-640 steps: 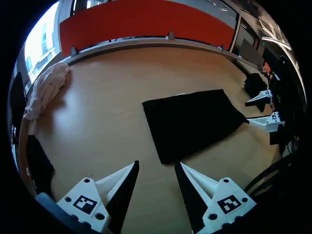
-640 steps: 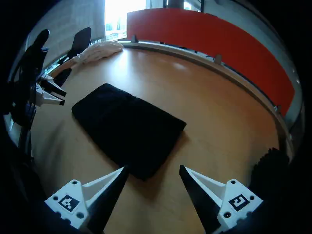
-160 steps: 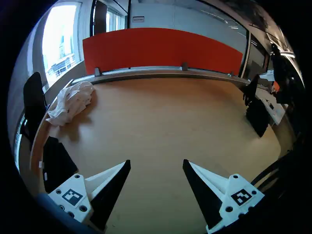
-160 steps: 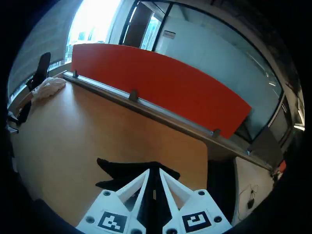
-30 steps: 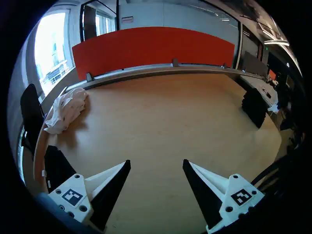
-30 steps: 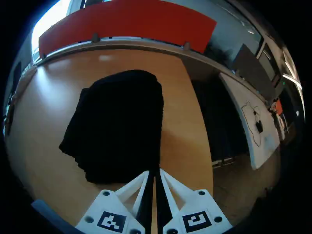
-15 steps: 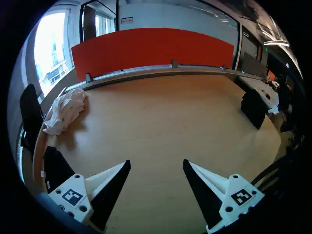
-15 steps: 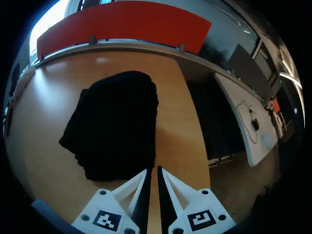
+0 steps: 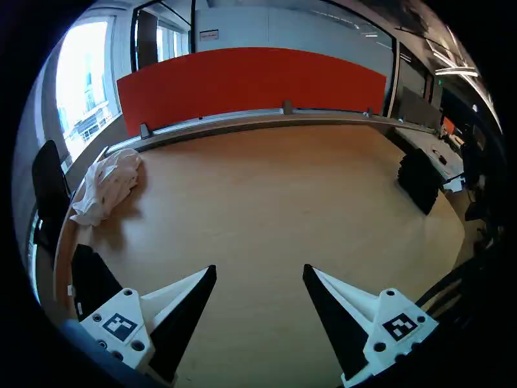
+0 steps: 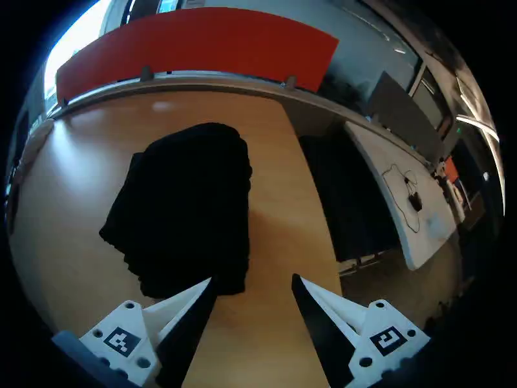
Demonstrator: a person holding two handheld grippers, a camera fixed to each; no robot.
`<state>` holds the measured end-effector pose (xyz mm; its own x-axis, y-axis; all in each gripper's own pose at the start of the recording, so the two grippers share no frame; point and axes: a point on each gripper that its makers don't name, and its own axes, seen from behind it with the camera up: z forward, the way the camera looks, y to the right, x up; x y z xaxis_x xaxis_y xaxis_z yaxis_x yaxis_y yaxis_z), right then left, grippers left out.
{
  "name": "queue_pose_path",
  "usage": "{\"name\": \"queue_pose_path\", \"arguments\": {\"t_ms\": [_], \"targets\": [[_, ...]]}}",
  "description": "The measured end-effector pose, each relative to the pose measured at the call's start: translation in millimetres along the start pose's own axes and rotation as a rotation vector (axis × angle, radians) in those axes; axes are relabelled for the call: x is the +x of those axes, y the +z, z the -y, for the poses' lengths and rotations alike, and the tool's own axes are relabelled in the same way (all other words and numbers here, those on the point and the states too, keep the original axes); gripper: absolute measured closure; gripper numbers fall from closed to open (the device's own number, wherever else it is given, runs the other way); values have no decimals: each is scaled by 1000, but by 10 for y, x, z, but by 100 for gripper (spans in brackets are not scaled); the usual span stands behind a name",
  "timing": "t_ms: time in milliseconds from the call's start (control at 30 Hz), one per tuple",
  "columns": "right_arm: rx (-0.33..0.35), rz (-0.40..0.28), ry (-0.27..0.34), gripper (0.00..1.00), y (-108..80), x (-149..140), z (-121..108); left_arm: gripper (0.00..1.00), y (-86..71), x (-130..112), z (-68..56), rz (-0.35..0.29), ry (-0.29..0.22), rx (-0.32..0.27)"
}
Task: Fold towel
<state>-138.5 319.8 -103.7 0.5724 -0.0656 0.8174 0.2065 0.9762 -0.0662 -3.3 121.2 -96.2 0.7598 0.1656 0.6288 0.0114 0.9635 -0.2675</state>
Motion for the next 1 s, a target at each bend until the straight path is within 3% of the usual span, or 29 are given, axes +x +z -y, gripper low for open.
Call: {"name": "queue_pose_path", "arguments": {"t_ms": [567, 767, 1000], "targets": [[8, -98, 34, 14, -287, 308, 158, 0, -17, 36, 44, -22, -12, 1], [5, -174, 87, 14, -401, 505, 267, 0, -20, 61, 74, -34, -23, 8], [-42, -257, 161, 14, -500, 707, 291, 0, -36, 92, 144, -53, -42, 29]]}}
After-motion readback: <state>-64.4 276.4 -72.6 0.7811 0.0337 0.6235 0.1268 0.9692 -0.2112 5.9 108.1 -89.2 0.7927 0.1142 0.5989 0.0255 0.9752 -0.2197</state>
